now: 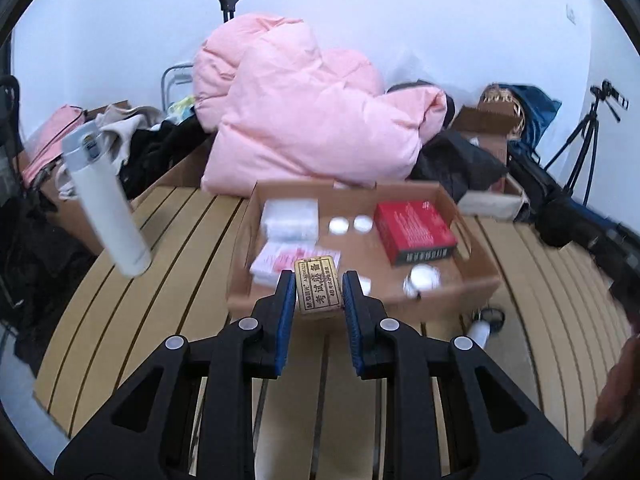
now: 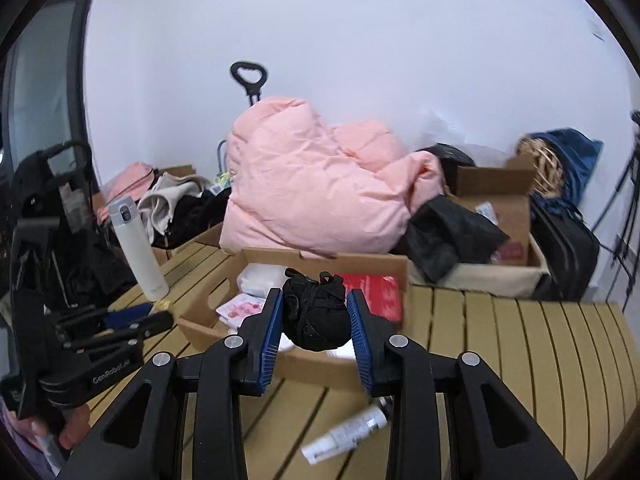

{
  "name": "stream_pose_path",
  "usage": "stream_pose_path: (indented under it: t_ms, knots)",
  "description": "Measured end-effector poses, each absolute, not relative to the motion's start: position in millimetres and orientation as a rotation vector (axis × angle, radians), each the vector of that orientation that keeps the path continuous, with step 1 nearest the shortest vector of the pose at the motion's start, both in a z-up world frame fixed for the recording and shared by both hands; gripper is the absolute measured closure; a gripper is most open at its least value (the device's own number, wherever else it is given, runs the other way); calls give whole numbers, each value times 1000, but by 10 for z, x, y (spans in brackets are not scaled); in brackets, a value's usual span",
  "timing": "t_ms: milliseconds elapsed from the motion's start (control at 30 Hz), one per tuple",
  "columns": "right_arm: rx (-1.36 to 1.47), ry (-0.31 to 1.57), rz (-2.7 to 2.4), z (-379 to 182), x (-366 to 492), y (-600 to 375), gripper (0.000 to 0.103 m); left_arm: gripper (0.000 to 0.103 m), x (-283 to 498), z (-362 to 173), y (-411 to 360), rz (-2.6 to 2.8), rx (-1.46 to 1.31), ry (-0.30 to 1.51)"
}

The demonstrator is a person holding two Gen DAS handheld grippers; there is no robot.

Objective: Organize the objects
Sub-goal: 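Drop the tan packet and black charger into the cardboard tray with both grippers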

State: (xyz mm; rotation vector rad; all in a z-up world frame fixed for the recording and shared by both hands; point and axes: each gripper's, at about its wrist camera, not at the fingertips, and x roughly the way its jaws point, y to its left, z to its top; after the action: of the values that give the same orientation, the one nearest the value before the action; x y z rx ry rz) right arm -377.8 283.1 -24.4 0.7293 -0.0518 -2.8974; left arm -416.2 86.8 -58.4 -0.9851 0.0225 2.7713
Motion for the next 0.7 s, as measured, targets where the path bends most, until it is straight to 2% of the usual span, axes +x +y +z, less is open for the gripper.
stream_pose_path:
  t_ms: [133,267,367,500,633,667,700]
  knots:
    - [789,-48,-2848,-342,-4205,2710,68,83,-4568,-646,918,2747,-1025,31]
    - [869,-143,-2756,-582,-4718,2681,68,83,-4933,-807,1011,2747,-1071,105]
    - [959,-170,-2723,-803,-4967,2645,68,83,-5087,-951,994,2705,-1110,32]
    - [1071,-148,-2705,-1105,-5175,2584,68,83,-5212,-1160,1042,2712,-1148,74]
    - [1095,-161,-2692,-1250,-5213,2600,66,82,-5256,-1279,1006,2715,-1183,24]
    - [1092,-161,-2694,-1267,-5219,2607,62,80,-5247,-1289,1019,2712,-1174,40]
    - [1098,-160,-2703,-1292,-5235,2616,57,70,-5241,-1298,1039,2709,-1171,60]
